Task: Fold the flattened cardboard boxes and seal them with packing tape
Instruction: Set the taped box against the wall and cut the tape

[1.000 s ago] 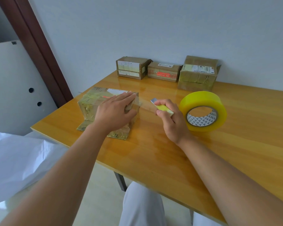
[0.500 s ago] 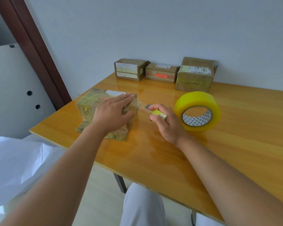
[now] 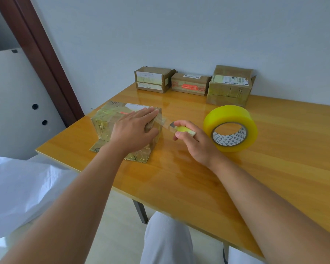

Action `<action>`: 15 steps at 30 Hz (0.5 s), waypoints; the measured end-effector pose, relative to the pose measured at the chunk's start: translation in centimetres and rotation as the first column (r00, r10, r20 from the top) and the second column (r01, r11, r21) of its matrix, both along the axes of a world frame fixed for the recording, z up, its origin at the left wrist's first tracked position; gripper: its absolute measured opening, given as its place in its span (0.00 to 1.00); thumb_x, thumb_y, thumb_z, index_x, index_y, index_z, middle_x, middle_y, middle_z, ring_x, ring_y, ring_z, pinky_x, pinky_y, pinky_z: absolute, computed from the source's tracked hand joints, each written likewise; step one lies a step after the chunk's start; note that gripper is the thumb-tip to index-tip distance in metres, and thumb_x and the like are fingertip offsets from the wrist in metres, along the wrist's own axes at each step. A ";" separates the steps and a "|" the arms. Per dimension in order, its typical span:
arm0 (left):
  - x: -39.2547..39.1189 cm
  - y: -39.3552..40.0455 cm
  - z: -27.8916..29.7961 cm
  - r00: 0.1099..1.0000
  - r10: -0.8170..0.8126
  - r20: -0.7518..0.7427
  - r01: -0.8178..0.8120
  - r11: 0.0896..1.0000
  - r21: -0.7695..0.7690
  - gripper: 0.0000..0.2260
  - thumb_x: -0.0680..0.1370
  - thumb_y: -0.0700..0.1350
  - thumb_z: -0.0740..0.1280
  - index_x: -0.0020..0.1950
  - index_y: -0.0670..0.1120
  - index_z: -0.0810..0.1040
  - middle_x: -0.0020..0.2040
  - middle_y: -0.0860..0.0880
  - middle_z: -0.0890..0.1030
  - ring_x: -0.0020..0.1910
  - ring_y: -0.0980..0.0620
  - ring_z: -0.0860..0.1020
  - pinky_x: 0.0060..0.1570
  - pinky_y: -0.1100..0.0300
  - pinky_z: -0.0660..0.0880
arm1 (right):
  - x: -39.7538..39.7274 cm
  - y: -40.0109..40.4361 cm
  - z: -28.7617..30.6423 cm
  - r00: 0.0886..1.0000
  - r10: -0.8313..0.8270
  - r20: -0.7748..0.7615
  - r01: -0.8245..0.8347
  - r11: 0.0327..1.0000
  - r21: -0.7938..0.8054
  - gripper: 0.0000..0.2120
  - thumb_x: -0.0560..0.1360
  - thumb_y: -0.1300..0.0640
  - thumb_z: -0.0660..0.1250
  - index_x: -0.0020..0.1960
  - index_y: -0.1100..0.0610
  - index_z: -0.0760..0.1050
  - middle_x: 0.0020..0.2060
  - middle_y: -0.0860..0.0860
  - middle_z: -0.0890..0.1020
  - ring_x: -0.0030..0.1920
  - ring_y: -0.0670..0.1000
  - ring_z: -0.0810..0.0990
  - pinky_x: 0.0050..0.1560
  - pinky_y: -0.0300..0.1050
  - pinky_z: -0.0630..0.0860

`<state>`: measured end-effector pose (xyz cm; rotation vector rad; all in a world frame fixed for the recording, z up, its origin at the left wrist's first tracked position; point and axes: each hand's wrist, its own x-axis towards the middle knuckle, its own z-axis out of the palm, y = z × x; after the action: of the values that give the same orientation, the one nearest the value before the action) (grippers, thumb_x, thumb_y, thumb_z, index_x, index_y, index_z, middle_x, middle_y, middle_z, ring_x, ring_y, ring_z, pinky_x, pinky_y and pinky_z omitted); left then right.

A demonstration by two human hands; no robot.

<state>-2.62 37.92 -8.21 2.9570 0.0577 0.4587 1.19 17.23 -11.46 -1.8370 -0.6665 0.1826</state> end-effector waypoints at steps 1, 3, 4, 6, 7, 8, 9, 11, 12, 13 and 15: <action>0.0 0.0 0.0 1.000 -0.003 0.002 0.003 1.000 0.000 0.25 0.80 0.57 0.58 0.78 0.61 0.61 0.78 0.62 0.60 0.78 0.55 0.59 0.75 0.52 0.59 | -0.1 0.0 0.1 1.000 0.003 -0.002 -0.003 1.000 0.005 0.12 0.74 0.41 0.61 0.57 0.35 0.72 0.52 0.50 0.80 0.48 0.42 0.74 0.47 0.38 0.67; 0.0 0.0 0.0 1.000 -0.007 0.004 0.008 1.000 -0.004 0.25 0.80 0.57 0.58 0.78 0.61 0.61 0.78 0.62 0.60 0.78 0.55 0.59 0.75 0.52 0.59 | -0.1 -0.2 0.3 1.000 0.014 -0.001 -0.014 1.000 0.016 0.10 0.78 0.46 0.62 0.59 0.40 0.73 0.47 0.45 0.82 0.44 0.37 0.75 0.44 0.33 0.68; -0.1 0.0 0.0 1.000 -0.007 0.006 0.007 1.000 -0.006 0.25 0.80 0.57 0.58 0.78 0.61 0.61 0.78 0.62 0.60 0.78 0.55 0.59 0.75 0.52 0.59 | -0.1 -0.2 0.3 1.000 0.021 0.000 -0.021 1.000 0.017 0.09 0.80 0.48 0.62 0.60 0.42 0.73 0.46 0.44 0.82 0.43 0.36 0.75 0.43 0.31 0.68; -0.1 -0.1 0.0 1.000 -0.005 0.005 0.005 1.000 -0.008 0.25 0.80 0.56 0.58 0.78 0.61 0.61 0.78 0.62 0.60 0.78 0.56 0.59 0.75 0.52 0.59 | -0.1 -0.3 0.5 1.000 0.026 -0.002 -0.026 1.000 0.004 0.09 0.81 0.50 0.62 0.61 0.44 0.73 0.45 0.43 0.82 0.41 0.35 0.74 0.43 0.30 0.68; -0.1 -0.1 0.1 1.000 -0.005 0.004 0.005 1.000 -0.008 0.25 0.80 0.56 0.58 0.78 0.61 0.61 0.78 0.62 0.60 0.78 0.56 0.59 0.75 0.52 0.59 | -0.2 -0.3 0.5 1.000 0.026 -0.009 -0.026 1.000 0.002 0.10 0.81 0.49 0.62 0.62 0.45 0.73 0.45 0.43 0.82 0.41 0.36 0.74 0.43 0.31 0.69; -0.1 -0.1 0.1 1.000 -0.006 0.006 0.006 1.000 -0.006 0.25 0.80 0.56 0.58 0.78 0.61 0.61 0.78 0.62 0.60 0.78 0.56 0.59 0.75 0.52 0.59 | -0.2 -0.2 0.7 0.999 0.028 -0.021 -0.027 1.000 0.009 0.11 0.80 0.48 0.62 0.62 0.46 0.74 0.46 0.44 0.83 0.42 0.39 0.75 0.43 0.32 0.69; -0.1 -0.1 0.1 1.000 -0.007 0.007 0.007 1.000 -0.005 0.25 0.80 0.56 0.58 0.78 0.61 0.61 0.78 0.62 0.61 0.77 0.56 0.59 0.75 0.52 0.59 | -0.3 -0.2 0.7 0.999 0.029 -0.031 -0.028 0.999 0.018 0.14 0.78 0.46 0.61 0.62 0.46 0.74 0.46 0.45 0.83 0.43 0.43 0.76 0.43 0.33 0.70; -0.1 -0.1 0.1 1.000 -0.007 0.005 0.007 1.000 0.000 0.25 0.80 0.57 0.57 0.78 0.61 0.61 0.78 0.62 0.60 0.78 0.56 0.59 0.75 0.52 0.59 | -0.4 -0.3 0.9 0.998 0.038 -0.041 -0.037 0.999 0.021 0.17 0.75 0.45 0.60 0.62 0.47 0.75 0.47 0.46 0.84 0.46 0.60 0.76 0.46 0.43 0.72; -0.1 -0.1 0.1 1.000 -0.007 0.002 0.007 1.000 0.002 0.25 0.80 0.57 0.57 0.78 0.61 0.61 0.78 0.62 0.60 0.78 0.56 0.59 0.75 0.52 0.59 | -0.3 -0.4 1.0 0.998 0.049 -0.040 -0.049 0.999 0.019 0.18 0.75 0.46 0.60 0.63 0.48 0.75 0.47 0.47 0.84 0.49 0.68 0.75 0.47 0.51 0.73; -0.2 -0.1 0.1 1.000 -0.007 -0.001 0.007 1.000 0.003 0.25 0.80 0.57 0.57 0.78 0.61 0.61 0.78 0.62 0.60 0.78 0.56 0.59 0.75 0.52 0.59 | -0.3 -0.5 1.1 0.997 0.066 -0.039 -0.066 0.998 0.019 0.18 0.75 0.47 0.60 0.63 0.48 0.75 0.48 0.48 0.85 0.52 0.72 0.74 0.49 0.59 0.73; -0.2 -0.1 0.1 1.000 -0.008 -0.008 0.008 1.000 0.003 0.25 0.80 0.57 0.57 0.78 0.61 0.60 0.78 0.62 0.60 0.78 0.56 0.59 0.75 0.52 0.59 | -0.2 -0.6 1.1 0.995 0.091 -0.051 -0.090 0.996 0.017 0.16 0.75 0.48 0.60 0.61 0.47 0.76 0.49 0.49 0.85 0.57 0.70 0.74 0.50 0.58 0.70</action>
<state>-2.81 37.80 -8.12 2.9608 0.0457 0.4456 0.99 16.61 -10.36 -1.7836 -0.7134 0.2834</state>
